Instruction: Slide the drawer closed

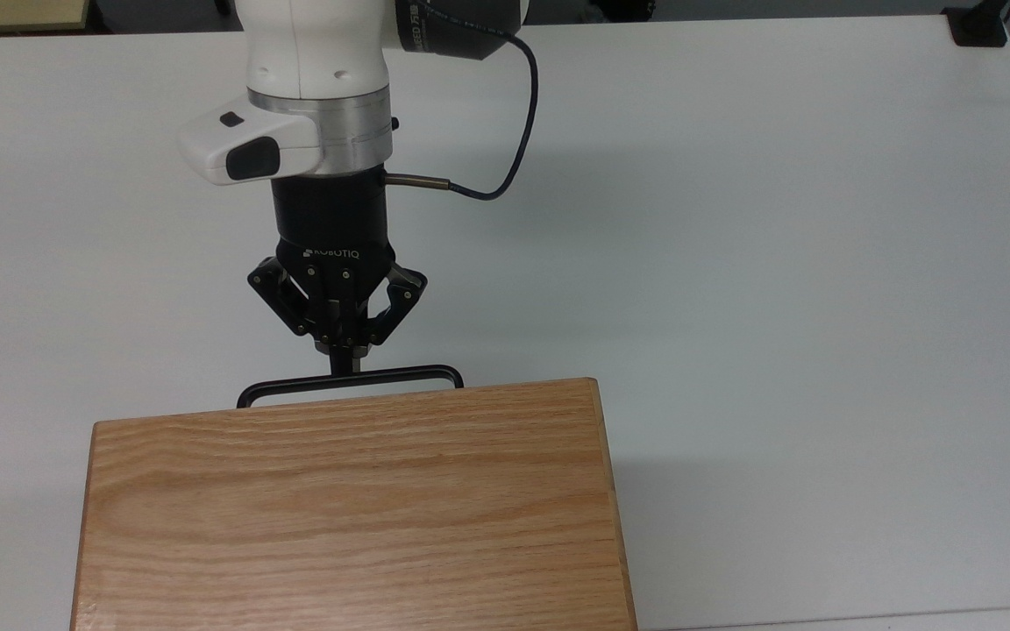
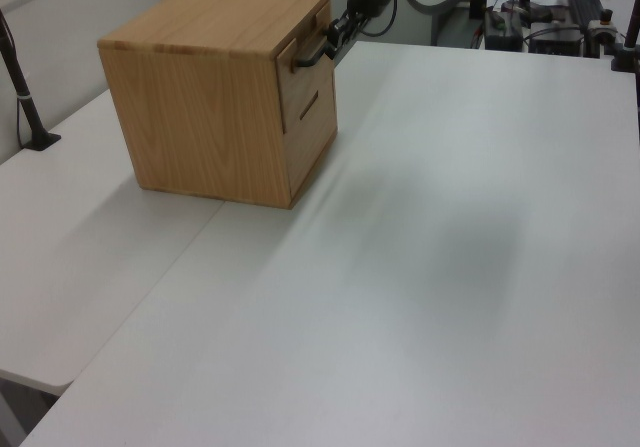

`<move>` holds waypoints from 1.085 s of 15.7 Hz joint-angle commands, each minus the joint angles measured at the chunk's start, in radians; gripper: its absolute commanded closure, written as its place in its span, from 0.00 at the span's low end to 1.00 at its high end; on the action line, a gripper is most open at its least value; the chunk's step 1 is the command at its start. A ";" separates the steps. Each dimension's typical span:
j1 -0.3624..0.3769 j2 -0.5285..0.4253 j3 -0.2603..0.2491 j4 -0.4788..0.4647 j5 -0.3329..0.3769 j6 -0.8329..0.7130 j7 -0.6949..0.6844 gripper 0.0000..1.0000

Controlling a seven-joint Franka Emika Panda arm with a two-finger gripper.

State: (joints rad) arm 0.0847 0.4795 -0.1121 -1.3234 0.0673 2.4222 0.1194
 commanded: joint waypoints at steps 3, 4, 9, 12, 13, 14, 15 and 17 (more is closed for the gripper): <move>0.024 -0.022 -0.027 0.000 0.019 0.072 0.006 0.93; 0.023 -0.068 -0.031 -0.035 0.020 0.063 0.002 0.93; 0.024 -0.295 -0.034 -0.262 0.020 -0.215 -0.064 0.77; 0.026 -0.395 -0.032 -0.328 0.020 -0.426 -0.076 0.48; 0.027 -0.438 -0.026 -0.364 0.017 -0.480 -0.078 0.36; 0.027 -0.494 -0.023 -0.410 0.011 -0.544 -0.078 0.23; 0.027 -0.522 -0.023 -0.425 0.008 -0.589 -0.078 0.14; 0.020 -0.548 -0.023 -0.431 -0.001 -0.679 -0.099 0.00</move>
State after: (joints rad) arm 0.0942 0.0365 -0.1250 -1.6569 0.0672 1.8373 0.0622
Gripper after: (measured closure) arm 0.176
